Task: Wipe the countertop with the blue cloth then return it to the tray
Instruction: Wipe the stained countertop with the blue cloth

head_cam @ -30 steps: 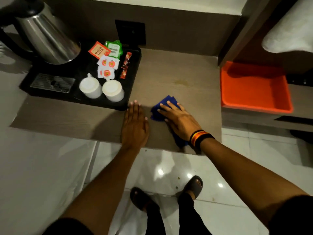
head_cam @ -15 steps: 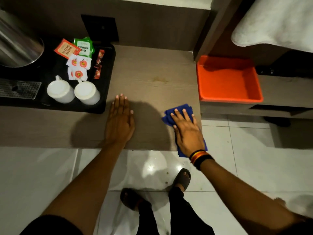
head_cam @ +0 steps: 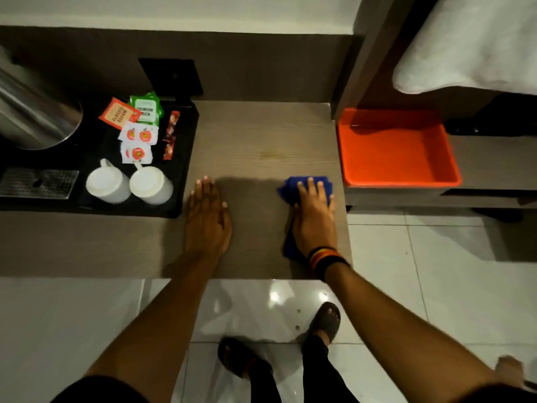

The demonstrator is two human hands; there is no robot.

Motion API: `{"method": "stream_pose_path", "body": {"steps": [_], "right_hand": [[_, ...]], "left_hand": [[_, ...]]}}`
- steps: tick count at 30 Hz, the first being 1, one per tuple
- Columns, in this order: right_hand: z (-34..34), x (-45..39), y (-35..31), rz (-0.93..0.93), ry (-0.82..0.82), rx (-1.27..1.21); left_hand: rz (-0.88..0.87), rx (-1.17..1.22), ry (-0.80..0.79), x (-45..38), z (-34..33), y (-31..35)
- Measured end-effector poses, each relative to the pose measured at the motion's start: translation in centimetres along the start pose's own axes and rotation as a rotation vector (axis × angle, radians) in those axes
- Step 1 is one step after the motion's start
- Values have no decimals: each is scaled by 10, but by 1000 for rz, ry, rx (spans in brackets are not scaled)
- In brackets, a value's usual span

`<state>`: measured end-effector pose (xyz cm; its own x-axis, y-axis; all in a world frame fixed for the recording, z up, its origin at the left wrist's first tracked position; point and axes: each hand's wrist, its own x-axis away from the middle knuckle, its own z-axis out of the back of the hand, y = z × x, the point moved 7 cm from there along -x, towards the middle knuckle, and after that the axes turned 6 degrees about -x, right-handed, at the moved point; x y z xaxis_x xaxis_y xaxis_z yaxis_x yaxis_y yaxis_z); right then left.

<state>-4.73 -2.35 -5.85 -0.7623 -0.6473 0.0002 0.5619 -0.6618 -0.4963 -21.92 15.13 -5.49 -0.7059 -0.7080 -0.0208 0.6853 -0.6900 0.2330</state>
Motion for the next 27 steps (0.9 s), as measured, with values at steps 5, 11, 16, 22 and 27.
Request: {"method": "stream_pose_path", "body": {"steps": [5,11,16,22,27], "right_hand": [[-10,-102,-18,-28,34,11],[-37,-81,-83,331,-132,-5],[-12,-20,-35,455,-180,-10],[-17,-146,-40,157,-68,18],[-53,-78,-107,439,-149,72]], "left_hand": [[-35,7,35,-4,-6,-3],[22,8,22,-6,-4,0],[78,37,-6,-9,3,-1],[59,53,42,-9,-5,-6],[62,23,10,-7,-3,-2]]}}
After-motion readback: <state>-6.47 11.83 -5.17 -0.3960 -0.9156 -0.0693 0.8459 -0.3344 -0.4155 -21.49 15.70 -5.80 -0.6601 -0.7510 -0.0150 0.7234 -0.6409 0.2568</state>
